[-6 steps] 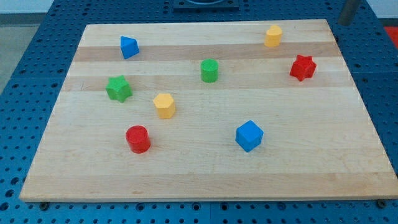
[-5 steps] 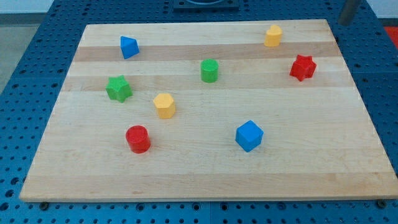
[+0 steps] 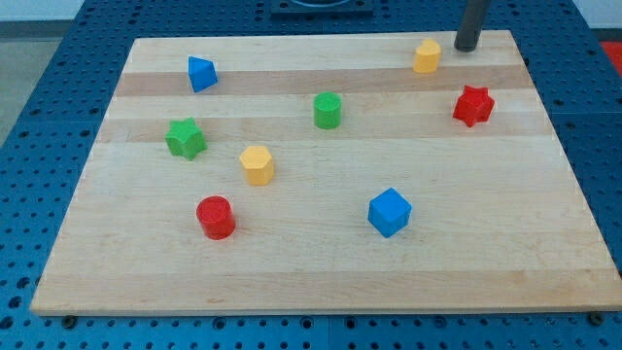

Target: Move the yellow hexagon a bit down

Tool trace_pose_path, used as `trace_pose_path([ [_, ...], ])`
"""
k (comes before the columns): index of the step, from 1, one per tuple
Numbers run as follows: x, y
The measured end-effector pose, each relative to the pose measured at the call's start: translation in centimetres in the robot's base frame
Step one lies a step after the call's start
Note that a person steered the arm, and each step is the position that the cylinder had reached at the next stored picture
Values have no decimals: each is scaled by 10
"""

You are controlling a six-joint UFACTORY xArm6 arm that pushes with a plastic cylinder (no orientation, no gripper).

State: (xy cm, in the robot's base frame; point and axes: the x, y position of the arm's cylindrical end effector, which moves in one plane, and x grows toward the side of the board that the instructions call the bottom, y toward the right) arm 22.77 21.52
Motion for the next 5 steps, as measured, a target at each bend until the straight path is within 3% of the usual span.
trace_pose_path([
  [2,0,-51],
  [5,4,-55],
])
